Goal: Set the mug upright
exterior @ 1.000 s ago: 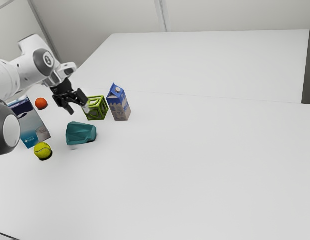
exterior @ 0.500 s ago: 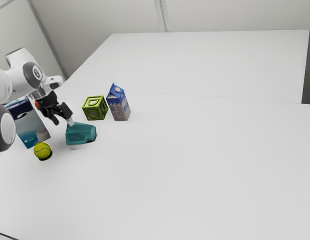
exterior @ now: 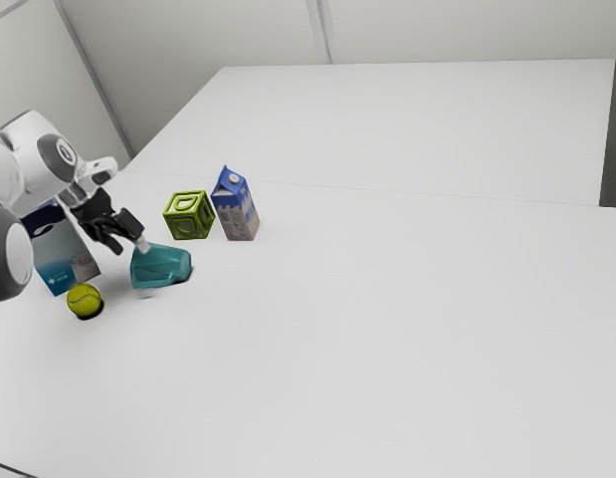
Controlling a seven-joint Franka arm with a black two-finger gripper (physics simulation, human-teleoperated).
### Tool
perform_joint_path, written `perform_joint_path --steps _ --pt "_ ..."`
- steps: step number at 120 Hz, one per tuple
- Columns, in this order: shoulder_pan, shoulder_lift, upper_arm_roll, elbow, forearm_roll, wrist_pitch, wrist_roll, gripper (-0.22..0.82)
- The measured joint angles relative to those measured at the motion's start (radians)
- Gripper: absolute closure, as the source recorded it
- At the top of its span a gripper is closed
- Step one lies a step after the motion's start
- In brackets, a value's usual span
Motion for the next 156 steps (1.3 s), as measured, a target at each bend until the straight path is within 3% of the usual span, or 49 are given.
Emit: perform_joint_path --steps 133,156 --pt "0.052 0.09 -0.002 -0.024 -0.371 -0.028 0.173 0.0" --pt "0.053 0.091 -0.002 -0.024 -0.383 -0.031 0.197 0.13"
